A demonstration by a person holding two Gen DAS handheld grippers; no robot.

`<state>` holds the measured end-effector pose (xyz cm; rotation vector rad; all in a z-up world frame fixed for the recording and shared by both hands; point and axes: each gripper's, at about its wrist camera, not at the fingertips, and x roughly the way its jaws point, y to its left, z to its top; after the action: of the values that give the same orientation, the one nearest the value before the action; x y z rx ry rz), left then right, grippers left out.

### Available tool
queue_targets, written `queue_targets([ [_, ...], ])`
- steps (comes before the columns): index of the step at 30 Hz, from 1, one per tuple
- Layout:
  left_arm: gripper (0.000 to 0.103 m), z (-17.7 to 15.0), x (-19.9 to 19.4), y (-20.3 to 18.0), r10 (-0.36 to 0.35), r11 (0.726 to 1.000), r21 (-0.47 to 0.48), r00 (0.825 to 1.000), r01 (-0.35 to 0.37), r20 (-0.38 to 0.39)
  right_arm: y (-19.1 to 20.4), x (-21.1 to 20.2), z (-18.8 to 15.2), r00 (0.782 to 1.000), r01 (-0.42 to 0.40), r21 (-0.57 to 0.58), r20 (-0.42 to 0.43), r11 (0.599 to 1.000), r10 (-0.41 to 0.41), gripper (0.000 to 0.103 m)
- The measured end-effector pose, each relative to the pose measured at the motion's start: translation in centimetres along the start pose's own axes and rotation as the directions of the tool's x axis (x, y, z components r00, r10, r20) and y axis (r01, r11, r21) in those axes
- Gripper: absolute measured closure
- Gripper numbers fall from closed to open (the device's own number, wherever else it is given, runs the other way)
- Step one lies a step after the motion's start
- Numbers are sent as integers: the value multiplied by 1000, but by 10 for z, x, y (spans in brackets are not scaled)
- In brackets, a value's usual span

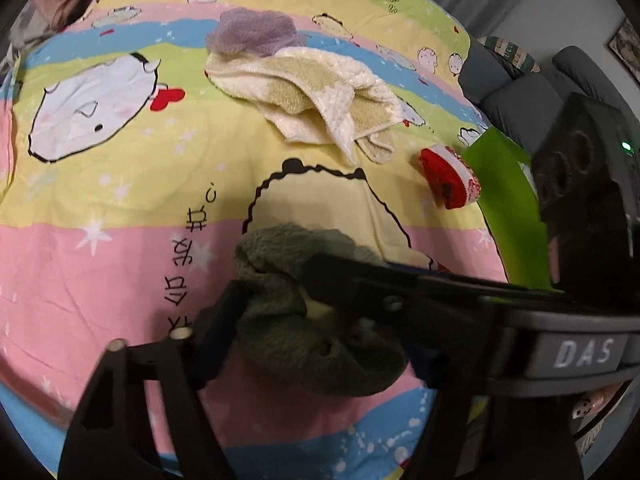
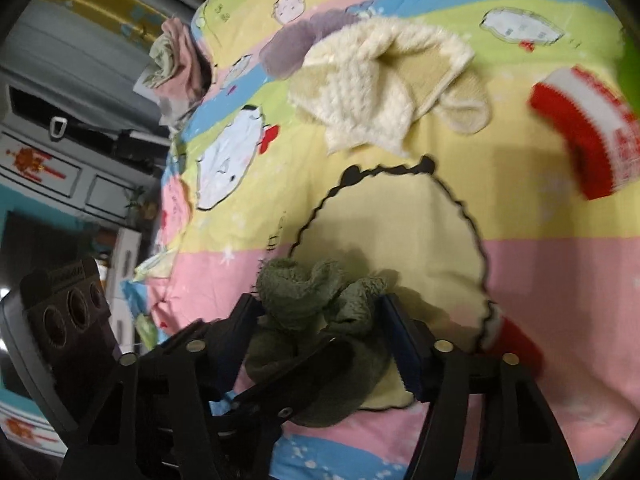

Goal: Organize soft objects
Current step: 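Lift the green scrunchie with the right gripper and carry it over the box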

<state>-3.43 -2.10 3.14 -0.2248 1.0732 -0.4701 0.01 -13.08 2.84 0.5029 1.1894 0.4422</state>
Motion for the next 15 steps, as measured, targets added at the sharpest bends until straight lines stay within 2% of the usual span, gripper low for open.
queue_targets([
  [2,65,0,0,-2,3,1000,14,1000,-4,23,-1,3,0,1000,-5,8,-4,1000,5,49],
  [5,65,1,8,-5,-79,997,8,997,79,-4,0,-1,-2,1000,-10,2,3,1000,10,56],
  [8,65,1,3,-17,-45,997,71,998,42,45,-1,-18,-3,999,-38,3,38,999,37,57],
  [12,65,6,-10,-32,-77,990,123,992,65,95,2,-50,-2,992,-37,-20,123,999,39,57],
  [15,65,11,-20,-54,-93,982,178,986,68,136,-2,-84,-1,978,-37,-25,202,999,42,57],
])
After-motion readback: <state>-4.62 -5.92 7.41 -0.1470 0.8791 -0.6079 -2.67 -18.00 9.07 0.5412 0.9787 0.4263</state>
